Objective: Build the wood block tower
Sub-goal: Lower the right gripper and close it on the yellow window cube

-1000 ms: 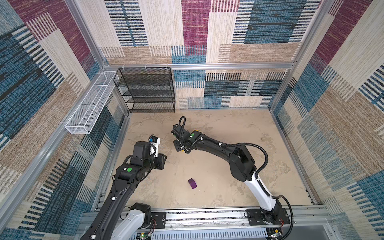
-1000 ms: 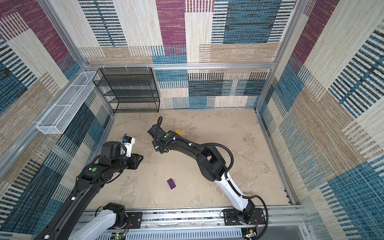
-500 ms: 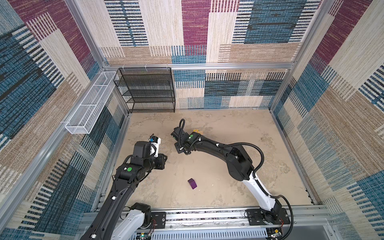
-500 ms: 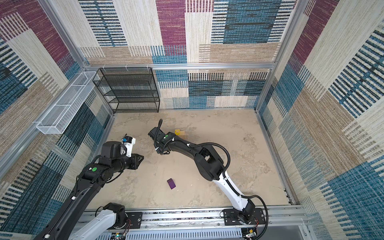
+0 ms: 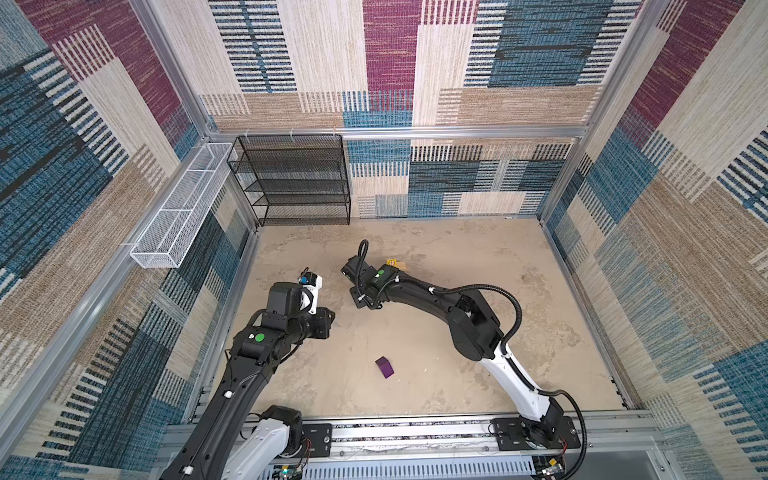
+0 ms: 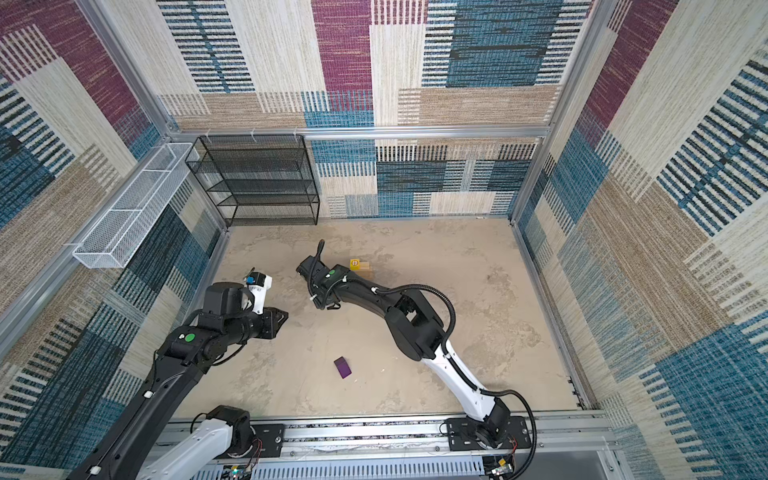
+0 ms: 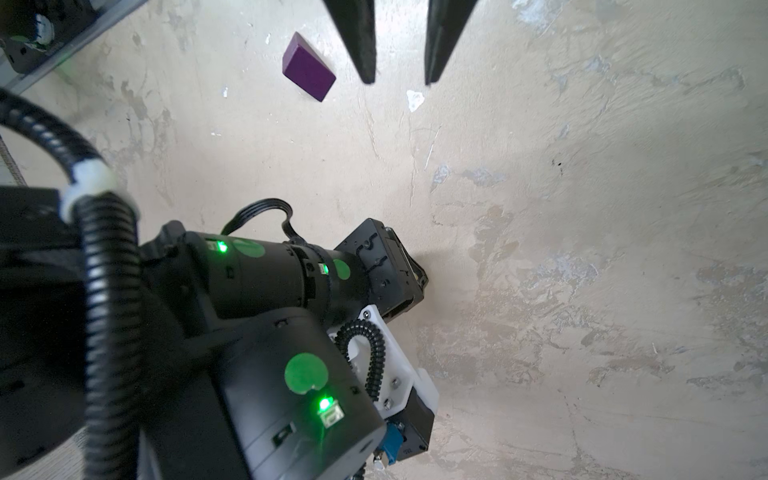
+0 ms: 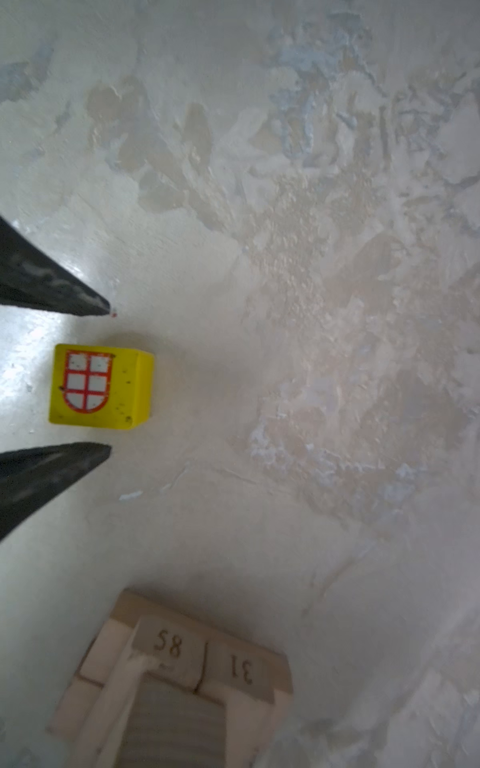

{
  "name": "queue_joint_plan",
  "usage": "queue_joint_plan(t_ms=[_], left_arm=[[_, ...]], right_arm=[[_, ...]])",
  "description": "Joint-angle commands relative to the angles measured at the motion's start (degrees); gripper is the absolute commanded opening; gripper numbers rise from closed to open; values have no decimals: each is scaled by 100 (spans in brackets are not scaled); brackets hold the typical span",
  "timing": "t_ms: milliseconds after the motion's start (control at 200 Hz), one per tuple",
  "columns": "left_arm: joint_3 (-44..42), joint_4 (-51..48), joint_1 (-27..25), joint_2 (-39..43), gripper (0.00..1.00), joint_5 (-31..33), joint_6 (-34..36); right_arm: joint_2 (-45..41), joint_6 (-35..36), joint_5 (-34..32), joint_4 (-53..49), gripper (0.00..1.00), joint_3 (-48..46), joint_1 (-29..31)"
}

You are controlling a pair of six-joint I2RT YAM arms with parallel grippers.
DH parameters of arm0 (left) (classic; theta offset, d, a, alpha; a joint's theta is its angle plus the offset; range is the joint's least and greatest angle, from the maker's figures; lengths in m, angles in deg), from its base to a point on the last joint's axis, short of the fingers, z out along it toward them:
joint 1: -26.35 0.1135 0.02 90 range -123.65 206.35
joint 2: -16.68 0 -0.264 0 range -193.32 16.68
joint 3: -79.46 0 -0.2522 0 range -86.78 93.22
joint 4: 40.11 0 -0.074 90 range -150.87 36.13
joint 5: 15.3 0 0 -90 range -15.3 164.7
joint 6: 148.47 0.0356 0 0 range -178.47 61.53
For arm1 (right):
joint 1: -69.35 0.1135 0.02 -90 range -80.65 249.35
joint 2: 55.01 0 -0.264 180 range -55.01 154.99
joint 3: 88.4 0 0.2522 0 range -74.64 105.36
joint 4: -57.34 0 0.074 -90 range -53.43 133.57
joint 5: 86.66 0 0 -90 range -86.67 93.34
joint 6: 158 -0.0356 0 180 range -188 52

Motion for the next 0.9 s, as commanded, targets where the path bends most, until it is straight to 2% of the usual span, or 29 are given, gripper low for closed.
queue_joint_plan(t_ms=[0,601,776,891], left_arm=[[30,156,11,-14,25,-104,-95],[40,161,22,-14,24,-80,-97],[40,156,29,-23,29,-78,-95],[39,156,38,-24,30,-74,-95]], right_arm=[[34,-43,-74,13,49,59,0],[173,33,-61,-104,39,250,-18],[227,49,-97,-198,39,318,-18],[255,57,-95,-259,34,369,-18]])
